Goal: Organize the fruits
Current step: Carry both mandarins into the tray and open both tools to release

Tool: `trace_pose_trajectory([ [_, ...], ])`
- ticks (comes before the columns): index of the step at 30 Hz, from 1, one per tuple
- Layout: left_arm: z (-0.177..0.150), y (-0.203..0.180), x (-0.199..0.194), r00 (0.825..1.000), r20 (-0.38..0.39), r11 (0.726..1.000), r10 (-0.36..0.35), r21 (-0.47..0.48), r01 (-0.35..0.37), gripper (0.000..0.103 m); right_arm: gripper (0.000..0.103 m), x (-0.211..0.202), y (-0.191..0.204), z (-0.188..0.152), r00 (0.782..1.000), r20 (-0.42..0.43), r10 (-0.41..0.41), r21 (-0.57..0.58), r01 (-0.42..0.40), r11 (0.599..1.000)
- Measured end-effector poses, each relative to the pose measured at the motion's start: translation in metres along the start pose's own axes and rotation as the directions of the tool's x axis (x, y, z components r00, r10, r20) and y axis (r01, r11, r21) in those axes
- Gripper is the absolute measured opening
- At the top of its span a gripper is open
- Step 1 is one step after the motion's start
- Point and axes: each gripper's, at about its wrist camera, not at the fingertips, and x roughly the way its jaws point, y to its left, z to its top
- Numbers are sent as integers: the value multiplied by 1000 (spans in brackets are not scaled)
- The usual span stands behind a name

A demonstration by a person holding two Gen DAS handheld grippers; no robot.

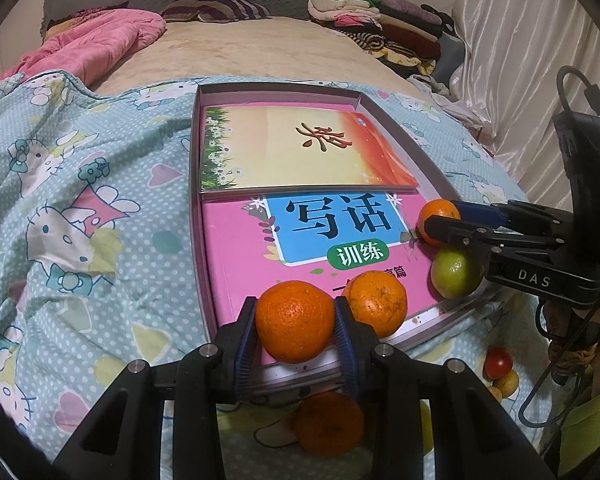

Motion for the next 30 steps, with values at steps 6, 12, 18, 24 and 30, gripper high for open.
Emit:
trace_pose_trajectory([
  [6, 0, 0, 0, 1000, -4, 1000, -7, -7, 7, 37, 44, -4, 0, -2, 1000, 17, 8, 9, -9, 1000],
  [12, 0, 0, 0, 1000, -6, 1000, -1, 0, 1, 37, 48, -9, 2, -3, 999, 38, 8, 10, -9, 1000],
  [18, 0, 0, -1, 1000, 1, 1000, 2, 6, -2, 39, 48, -16, 1, -6, 998, 62, 11, 19, -12, 1000],
  [24, 2, 0, -6, 1000, 14, 1000, -1, 0, 1, 40, 56, -24, 2, -7, 996, 90, 13, 20, -15, 1000],
  [30, 3, 3, -13, 1000, 30, 1000, 6, -8, -6, 51, 56, -28, 1, -8, 995, 102, 14, 23, -16, 1000],
])
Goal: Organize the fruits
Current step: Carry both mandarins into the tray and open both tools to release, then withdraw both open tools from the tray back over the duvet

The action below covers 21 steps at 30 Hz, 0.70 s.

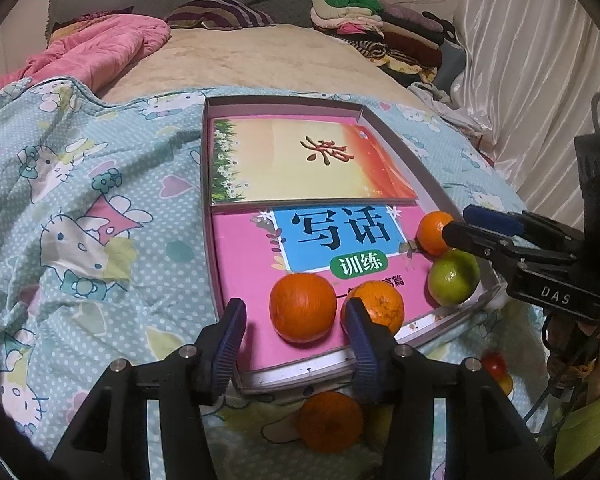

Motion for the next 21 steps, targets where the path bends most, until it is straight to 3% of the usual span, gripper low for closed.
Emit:
trace_pose_trajectory([
  [5, 1, 1, -6, 1000, 11, 1000, 3, -2, -3, 55, 57, -6, 0, -2, 1000, 17, 3, 1, -3, 1000],
  [13, 3, -4, -25, 997, 70, 1000, 19, -5, -18, 74, 61, -31, -4, -6, 996, 86, 2, 28, -5, 1000],
  [21, 2, -15, -43, 994, 110, 999, 29, 26, -32, 79, 62, -53, 2, -7, 989, 144, -30, 14, 29, 999],
])
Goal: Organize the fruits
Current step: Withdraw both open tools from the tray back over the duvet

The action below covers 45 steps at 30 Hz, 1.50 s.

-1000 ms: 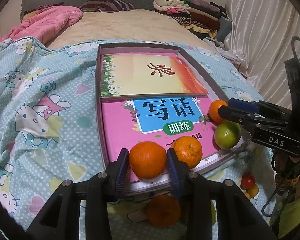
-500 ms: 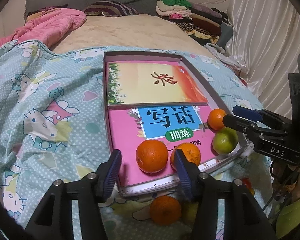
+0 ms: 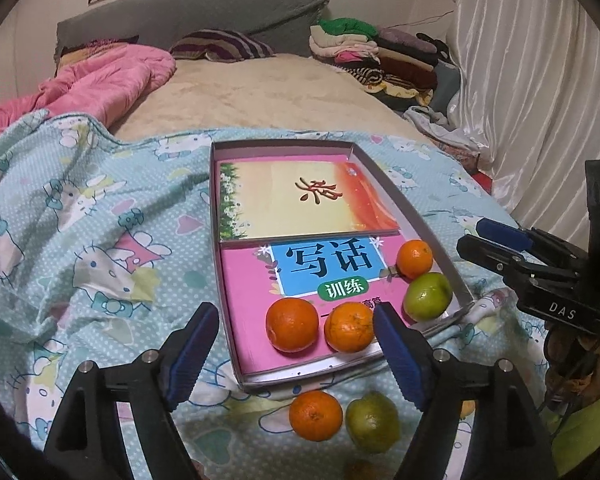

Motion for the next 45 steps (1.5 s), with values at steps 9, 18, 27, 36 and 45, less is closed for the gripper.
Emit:
trace_pose_trajectory([
  [9, -1, 0, -16, 999, 38, 1000, -2, 4, 2, 82, 69, -16, 9, -3, 999, 45, -27, -42, 29, 999],
  [18, -6, -1, -26, 998, 67, 1000, 1, 4, -1, 87, 71, -29, 14, -11, 997, 73, -23, -37, 26, 999],
  [27, -12, 1, -39, 996, 89, 1000, -11, -9, 11, 87, 74, -46, 17, -28, 995, 92, -28, -25, 31, 999],
  [36, -23, -3, -52, 994, 110, 1000, -9, -6, 10, 88, 74, -57, 19, -40, 994, 102, -25, -14, 27, 1000],
  [45, -34, -10, -58, 993, 118, 1000, -12, 12, 11, 88, 74, -63, 16, -57, 995, 89, -34, 14, 33, 999],
])
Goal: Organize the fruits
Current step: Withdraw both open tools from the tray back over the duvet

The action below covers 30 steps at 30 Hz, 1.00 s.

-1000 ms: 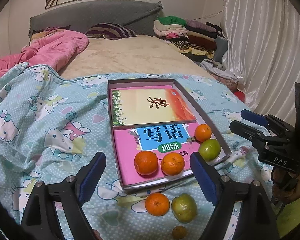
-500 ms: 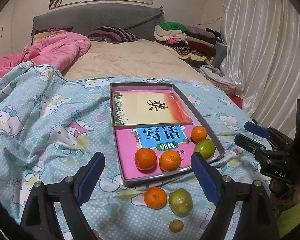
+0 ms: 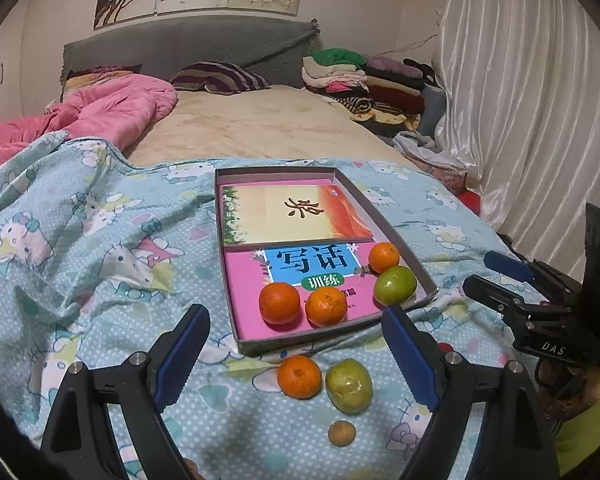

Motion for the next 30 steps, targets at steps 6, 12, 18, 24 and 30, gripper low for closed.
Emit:
trace_pose_trajectory([
  [6, -18, 5, 0, 999, -31, 1000, -9, -16, 9, 88, 74, -3, -2, -11, 1000, -13, -23, 10, 23, 1000],
  [12, -27, 5, -1, 999, -41, 1000, -13, -19, 12, 88, 74, -5, -4, -22, 999, -32, -30, 20, 31, 999],
  [18, -33, -1, -1, 999, -52, 1000, -14, 2, 14, 88, 74, -8, -5, -29, 998, -47, -32, 32, 34, 999],
  [24, -38, -7, 2, 998, -67, 1000, -18, 17, 19, 88, 74, -8, -3, -36, 997, -73, -37, 32, 39, 999],
  [30, -41, -9, 3, 997, -78, 999, -21, 26, 23, 88, 74, -9, -1, -42, 995, -94, -37, 28, 40, 999],
])
